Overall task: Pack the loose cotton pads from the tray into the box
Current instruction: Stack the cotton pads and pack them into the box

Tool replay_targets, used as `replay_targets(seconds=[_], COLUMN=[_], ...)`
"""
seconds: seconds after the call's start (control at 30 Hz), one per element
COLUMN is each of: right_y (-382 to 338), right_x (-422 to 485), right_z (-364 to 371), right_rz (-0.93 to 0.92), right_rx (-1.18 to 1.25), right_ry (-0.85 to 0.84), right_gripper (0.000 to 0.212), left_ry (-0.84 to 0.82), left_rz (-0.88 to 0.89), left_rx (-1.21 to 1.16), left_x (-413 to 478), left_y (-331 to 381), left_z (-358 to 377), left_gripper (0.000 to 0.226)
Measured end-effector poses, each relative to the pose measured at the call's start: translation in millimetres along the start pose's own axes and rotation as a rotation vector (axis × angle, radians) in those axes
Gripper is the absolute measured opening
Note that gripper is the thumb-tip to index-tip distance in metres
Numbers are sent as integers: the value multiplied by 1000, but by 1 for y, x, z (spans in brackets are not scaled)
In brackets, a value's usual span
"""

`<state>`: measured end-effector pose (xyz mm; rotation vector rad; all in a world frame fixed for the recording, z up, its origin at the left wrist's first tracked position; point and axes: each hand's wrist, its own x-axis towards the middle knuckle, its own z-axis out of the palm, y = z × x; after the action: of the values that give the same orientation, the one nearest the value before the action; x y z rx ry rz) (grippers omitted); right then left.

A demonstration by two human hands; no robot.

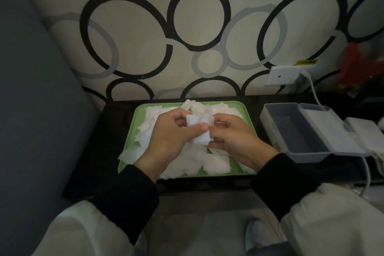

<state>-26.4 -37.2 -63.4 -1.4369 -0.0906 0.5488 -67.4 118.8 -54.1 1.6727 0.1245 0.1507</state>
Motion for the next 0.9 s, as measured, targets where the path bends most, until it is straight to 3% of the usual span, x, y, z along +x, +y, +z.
replay_targets(seconds=[0.3, 0.47, 0.73, 0.8, 0.9], right_y=[-4, -8, -6, -7, -6], right_x=[-4, -3, -3, -3, -4], right_z=[1, -1, -2, -5, -9], right_rz=[6, 63, 67, 65, 10], right_rx=[27, 123, 85, 111, 70], right_ry=[-47, -51, -53, -48, -50], right_gripper=[23, 25, 31, 31, 26], left_ry=[28, 41, -14, 29, 28], left_rz=[60, 67, 76, 20, -198], left_rx=[101, 188, 258, 200, -8], left_x=[2, 2, 4, 5, 1], left_y=[-4, -4, -8, -7, -1], left_z=[-2, -3, -2, -3, -5], left_gripper=[28, 29, 40, 42, 52])
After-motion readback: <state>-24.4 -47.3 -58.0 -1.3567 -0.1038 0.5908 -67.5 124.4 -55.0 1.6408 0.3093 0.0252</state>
